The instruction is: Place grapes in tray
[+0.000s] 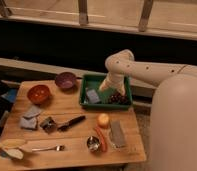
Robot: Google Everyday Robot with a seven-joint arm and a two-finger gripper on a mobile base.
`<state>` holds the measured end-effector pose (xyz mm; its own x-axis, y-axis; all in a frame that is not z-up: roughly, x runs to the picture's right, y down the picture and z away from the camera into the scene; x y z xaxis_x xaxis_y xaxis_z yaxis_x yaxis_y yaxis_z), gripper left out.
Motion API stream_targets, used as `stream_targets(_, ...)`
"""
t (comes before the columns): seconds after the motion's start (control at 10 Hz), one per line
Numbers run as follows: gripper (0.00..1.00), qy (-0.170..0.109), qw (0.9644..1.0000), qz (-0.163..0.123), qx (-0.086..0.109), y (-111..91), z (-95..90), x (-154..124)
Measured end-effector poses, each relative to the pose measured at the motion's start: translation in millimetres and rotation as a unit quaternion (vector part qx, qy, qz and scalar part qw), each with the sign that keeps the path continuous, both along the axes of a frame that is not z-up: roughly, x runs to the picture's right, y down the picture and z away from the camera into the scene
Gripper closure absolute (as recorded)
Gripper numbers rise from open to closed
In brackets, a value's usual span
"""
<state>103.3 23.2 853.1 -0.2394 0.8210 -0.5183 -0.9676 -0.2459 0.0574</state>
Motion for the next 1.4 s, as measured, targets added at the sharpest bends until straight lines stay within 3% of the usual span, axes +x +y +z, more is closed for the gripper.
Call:
stream_targets(0.2,0.20,-0.005,0.9999,0.011,-0.012,12,29.3,-1)
stream_targets(0.5,0.20,-0.007,0.9999,-0.004,-0.008,-4,64.5,-9)
stream_targets(0.9,0.20,0.021,0.9991,-0.037,-0.006,-3,78.1,1)
stream_targets(1.1,0.20,0.035,0.9977,-0.055,-0.017,10,86.0,6)
stream_targets(1.4,0.25,0.043,0.9970,-0.053,-0.036,17,97.3,14)
